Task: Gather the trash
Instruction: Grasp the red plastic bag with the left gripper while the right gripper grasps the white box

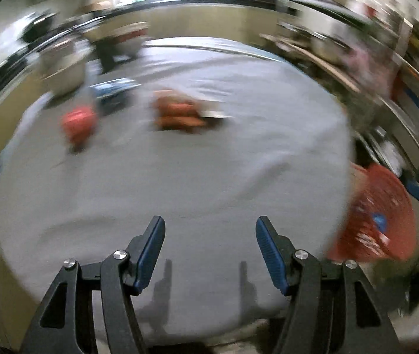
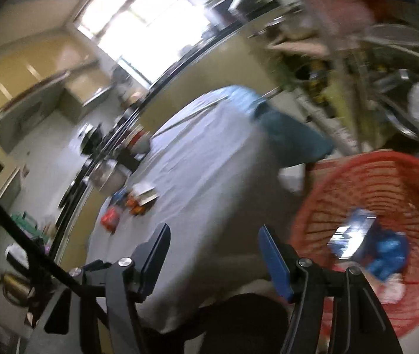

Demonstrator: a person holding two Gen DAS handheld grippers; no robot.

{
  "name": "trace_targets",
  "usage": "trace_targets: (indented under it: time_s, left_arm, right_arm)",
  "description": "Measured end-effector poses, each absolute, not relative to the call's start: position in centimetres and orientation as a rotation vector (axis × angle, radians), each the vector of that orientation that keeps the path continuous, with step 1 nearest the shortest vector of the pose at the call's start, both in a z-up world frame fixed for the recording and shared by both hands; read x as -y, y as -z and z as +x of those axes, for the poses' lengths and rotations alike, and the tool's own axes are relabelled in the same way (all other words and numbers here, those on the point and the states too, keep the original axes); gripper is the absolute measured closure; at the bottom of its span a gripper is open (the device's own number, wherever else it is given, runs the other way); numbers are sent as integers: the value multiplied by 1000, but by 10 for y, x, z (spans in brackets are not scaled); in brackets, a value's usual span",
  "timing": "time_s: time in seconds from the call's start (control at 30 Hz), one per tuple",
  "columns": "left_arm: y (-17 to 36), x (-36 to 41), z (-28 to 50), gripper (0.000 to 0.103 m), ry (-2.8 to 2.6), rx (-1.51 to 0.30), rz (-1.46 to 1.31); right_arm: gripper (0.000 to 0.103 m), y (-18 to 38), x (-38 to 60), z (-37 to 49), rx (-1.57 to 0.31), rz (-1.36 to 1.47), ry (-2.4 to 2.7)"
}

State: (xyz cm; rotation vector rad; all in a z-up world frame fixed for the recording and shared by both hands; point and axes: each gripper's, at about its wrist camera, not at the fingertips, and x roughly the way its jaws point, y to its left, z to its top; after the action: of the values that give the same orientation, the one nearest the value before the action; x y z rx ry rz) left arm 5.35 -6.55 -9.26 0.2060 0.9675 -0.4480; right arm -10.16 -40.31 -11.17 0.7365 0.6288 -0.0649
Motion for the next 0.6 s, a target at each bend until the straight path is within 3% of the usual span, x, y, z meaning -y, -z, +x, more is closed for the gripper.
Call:
trace_targets:
  time_s: [0.3, 0.6]
  left_arm:
    - [109, -69, 92, 38, 155, -964, 64]
    - [107, -99, 133, 38, 150, -993, -61]
  right_arm:
    - [36, 118, 308, -22, -766, 624, -132]
    - [37, 113, 256, 62, -838, 490, -224]
